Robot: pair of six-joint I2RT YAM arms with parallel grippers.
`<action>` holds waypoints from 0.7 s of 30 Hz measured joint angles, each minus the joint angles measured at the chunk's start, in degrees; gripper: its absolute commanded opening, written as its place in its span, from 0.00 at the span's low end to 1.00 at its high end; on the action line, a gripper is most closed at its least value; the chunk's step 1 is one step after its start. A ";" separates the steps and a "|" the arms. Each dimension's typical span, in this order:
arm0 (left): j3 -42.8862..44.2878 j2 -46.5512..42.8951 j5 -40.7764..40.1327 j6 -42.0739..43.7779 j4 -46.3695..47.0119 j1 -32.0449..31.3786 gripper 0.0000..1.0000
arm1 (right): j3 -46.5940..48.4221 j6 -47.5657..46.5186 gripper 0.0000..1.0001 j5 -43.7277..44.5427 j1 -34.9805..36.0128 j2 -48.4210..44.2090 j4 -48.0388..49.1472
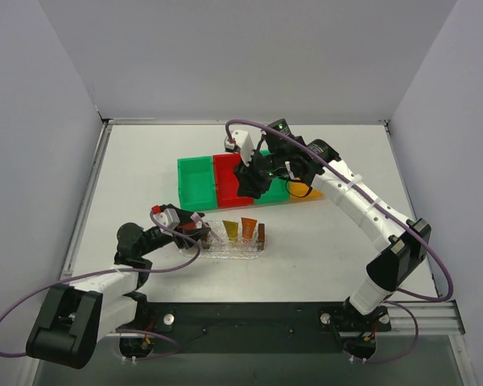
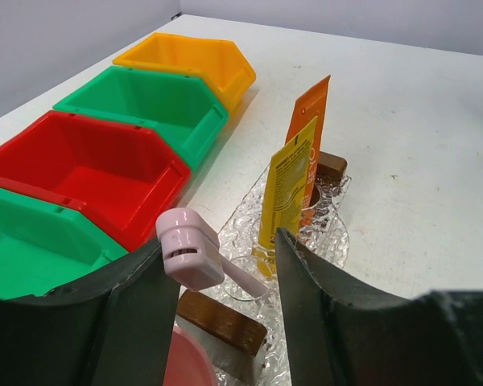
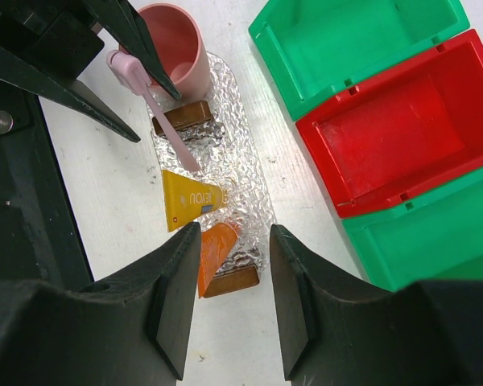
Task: Prepare toiletry sets of a toothbrush and toothpaste on the tray
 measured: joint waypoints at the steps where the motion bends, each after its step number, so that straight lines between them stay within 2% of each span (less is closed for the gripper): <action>1: 0.00 -0.46 -0.22 0.02 -0.17 0.04 0.58 | 0.00 -0.02 0.35 0.00 0.00 0.00 -0.02; 21: 0.02 -5.07 -2.86 2.86 -5.70 1.20 0.57 | 0.00 -0.79 0.35 0.22 1.07 0.02 -0.09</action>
